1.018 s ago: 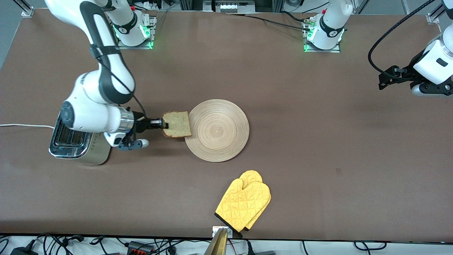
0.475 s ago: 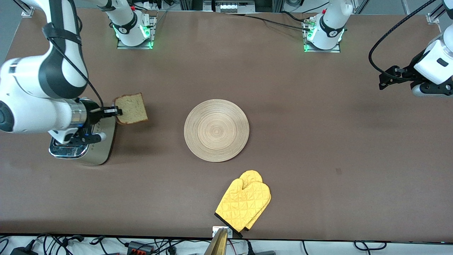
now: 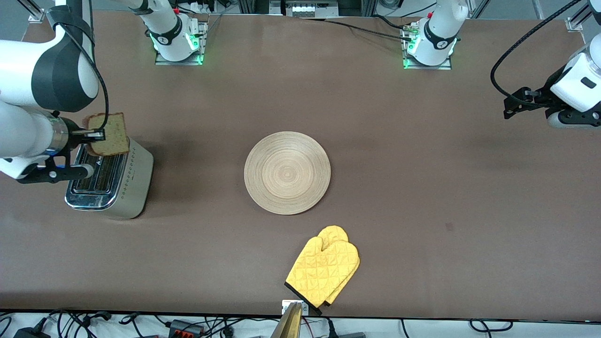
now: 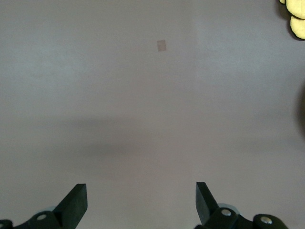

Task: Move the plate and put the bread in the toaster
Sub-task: 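Carry the bread slice over the toaster slot with the right gripper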

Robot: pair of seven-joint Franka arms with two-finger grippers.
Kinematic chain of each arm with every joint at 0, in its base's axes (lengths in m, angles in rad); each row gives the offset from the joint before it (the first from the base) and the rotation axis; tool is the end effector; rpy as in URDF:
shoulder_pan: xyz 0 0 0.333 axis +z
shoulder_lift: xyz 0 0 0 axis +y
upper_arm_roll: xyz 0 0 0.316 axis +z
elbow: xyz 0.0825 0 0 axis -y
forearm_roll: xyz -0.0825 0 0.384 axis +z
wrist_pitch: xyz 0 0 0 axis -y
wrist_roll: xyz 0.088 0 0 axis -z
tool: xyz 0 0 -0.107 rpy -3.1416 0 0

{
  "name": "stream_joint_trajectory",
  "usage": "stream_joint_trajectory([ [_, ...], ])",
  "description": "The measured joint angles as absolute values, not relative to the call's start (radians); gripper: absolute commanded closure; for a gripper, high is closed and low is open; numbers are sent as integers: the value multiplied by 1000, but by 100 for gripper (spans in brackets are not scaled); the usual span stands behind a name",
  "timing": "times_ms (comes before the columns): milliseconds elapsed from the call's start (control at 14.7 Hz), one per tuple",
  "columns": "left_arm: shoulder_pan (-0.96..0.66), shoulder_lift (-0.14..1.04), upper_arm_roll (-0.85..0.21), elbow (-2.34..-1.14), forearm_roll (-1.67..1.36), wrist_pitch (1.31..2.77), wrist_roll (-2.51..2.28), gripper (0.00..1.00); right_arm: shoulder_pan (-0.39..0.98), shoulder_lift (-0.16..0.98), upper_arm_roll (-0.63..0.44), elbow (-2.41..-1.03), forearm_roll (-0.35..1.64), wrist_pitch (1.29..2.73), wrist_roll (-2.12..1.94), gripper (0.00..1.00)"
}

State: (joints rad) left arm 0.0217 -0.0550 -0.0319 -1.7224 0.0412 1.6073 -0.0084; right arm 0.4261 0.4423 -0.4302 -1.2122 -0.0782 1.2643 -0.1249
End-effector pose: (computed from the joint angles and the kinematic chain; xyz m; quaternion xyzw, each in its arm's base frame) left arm 0.5366 -0.0016 0.5861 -0.9993 0.0022 0.0299 0.0217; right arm 0.6325 0.0451 0.5229 0.9748 0.0562 -0.1806 0.1186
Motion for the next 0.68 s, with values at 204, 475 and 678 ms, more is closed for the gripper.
stream_joint_trajectory([
  [204,22,-55,-29,-1722,41,1606,-8,0,418,450,-433,-1205,-119,1287,-132,100],
  [475,22,-55,-29,-1722,41,1606,-8,0,410,469,-433,-1205,-204,1356,-169,100],
  [678,23,-55,-28,-1722,41,1606,-8,0,409,492,-433,-1205,-217,1388,-172,100],
])
